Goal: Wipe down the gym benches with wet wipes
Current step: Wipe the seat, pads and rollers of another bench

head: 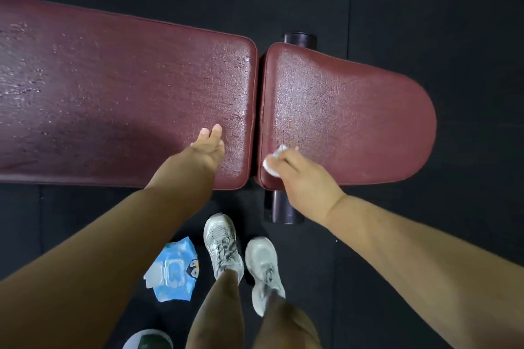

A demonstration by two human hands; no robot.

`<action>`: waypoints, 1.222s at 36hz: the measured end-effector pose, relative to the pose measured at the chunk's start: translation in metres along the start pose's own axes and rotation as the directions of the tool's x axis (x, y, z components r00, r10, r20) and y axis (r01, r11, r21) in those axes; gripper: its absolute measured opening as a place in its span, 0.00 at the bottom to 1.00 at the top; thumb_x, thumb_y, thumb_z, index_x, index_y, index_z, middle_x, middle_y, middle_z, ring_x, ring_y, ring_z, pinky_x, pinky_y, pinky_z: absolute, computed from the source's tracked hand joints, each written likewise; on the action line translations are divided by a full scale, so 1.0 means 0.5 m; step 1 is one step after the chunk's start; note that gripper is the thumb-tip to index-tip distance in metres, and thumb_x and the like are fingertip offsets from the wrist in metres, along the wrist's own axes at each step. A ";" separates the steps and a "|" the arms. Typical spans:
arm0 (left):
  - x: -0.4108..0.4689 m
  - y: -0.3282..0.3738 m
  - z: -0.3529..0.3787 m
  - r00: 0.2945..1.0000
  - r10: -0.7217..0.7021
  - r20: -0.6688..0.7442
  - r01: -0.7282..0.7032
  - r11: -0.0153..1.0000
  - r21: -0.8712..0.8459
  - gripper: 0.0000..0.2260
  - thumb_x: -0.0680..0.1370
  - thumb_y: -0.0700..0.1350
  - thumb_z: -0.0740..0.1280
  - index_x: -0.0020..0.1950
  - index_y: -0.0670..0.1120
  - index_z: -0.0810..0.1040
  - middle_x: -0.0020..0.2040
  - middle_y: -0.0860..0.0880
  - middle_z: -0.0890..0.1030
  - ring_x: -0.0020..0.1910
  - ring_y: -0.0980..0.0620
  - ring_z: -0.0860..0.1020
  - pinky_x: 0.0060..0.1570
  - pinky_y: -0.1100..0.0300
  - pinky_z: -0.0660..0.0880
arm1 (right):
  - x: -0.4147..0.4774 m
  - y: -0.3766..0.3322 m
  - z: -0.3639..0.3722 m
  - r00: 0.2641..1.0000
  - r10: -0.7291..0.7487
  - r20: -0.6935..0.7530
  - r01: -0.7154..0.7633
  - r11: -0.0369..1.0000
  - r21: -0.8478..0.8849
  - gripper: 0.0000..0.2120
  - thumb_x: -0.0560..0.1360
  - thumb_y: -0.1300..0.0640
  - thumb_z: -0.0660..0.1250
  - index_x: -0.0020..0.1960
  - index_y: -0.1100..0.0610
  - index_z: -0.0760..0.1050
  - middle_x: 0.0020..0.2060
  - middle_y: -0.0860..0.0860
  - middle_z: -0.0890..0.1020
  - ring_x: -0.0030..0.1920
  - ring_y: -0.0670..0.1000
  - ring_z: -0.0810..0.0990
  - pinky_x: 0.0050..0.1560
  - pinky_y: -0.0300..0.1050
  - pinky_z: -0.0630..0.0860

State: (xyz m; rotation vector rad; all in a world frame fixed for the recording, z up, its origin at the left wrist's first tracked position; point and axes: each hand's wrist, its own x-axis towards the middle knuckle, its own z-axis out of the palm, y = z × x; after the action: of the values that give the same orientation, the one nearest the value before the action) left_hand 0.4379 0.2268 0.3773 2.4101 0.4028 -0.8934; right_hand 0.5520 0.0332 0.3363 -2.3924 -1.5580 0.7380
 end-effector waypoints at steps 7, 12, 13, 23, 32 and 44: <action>0.012 0.007 0.000 0.998 -0.054 0.033 0.054 0.998 -0.014 0.34 0.73 0.24 0.54 0.76 0.44 0.51 0.78 0.51 0.40 0.76 0.52 0.47 0.69 0.56 0.64 | 0.022 0.012 -0.062 0.977 -0.009 0.214 0.011 1.000 -0.010 0.22 0.68 0.71 0.66 0.58 0.54 0.78 0.51 0.53 0.77 0.47 0.59 0.78 0.40 0.46 0.74; 0.023 0.015 -0.027 0.990 -0.136 0.050 0.136 0.991 -0.008 0.31 0.77 0.30 0.55 0.77 0.46 0.51 0.78 0.47 0.47 0.72 0.50 0.64 0.63 0.55 0.71 | 0.124 0.030 -0.122 0.965 0.228 -0.129 -0.210 0.968 0.139 0.10 0.76 0.62 0.65 0.54 0.55 0.81 0.44 0.58 0.77 0.42 0.62 0.78 0.42 0.50 0.76; 0.026 0.013 -0.036 0.983 -0.171 0.064 0.173 0.984 -0.033 0.30 0.77 0.31 0.55 0.77 0.48 0.52 0.78 0.48 0.50 0.71 0.50 0.66 0.63 0.54 0.70 | 0.155 0.034 -0.136 0.951 0.270 -0.152 -0.245 0.955 0.168 0.10 0.77 0.60 0.63 0.56 0.55 0.80 0.46 0.58 0.77 0.45 0.62 0.78 0.45 0.50 0.76; 0.074 -0.009 -0.145 0.974 -0.216 -0.066 0.212 0.975 -0.060 0.25 0.78 0.35 0.56 0.74 0.50 0.62 0.77 0.56 0.53 0.75 0.55 0.55 0.69 0.50 0.63 | 0.367 0.052 -0.152 0.946 0.317 -0.066 -0.321 0.946 -0.049 0.11 0.79 0.63 0.57 0.58 0.59 0.75 0.52 0.57 0.73 0.53 0.58 0.74 0.48 0.47 0.69; 0.088 -0.018 -0.135 0.960 -0.270 0.080 0.265 0.962 0.067 0.28 0.77 0.29 0.51 0.75 0.46 0.56 0.78 0.53 0.42 0.76 0.51 0.48 0.64 0.48 0.66 | 0.251 0.015 -0.124 0.955 0.264 0.135 -0.266 0.964 -0.006 0.22 0.77 0.66 0.55 0.70 0.60 0.65 0.64 0.58 0.70 0.61 0.60 0.70 0.57 0.52 0.68; 0.088 -0.027 -0.153 0.969 -0.193 0.156 0.164 0.969 0.184 0.30 0.75 0.26 0.49 0.76 0.43 0.52 0.78 0.49 0.40 0.76 0.49 0.50 0.64 0.49 0.66 | 0.171 -0.041 -0.083 0.911 0.330 0.250 -0.359 0.930 0.081 0.24 0.77 0.66 0.55 0.73 0.59 0.63 0.70 0.57 0.66 0.68 0.60 0.66 0.64 0.52 0.67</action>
State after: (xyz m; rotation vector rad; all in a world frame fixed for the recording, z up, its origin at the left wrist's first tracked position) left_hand 0.5033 0.2857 0.3916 2.4517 0.5021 -1.2528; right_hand 0.5838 0.1230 0.3547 -2.5920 -1.1225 1.1863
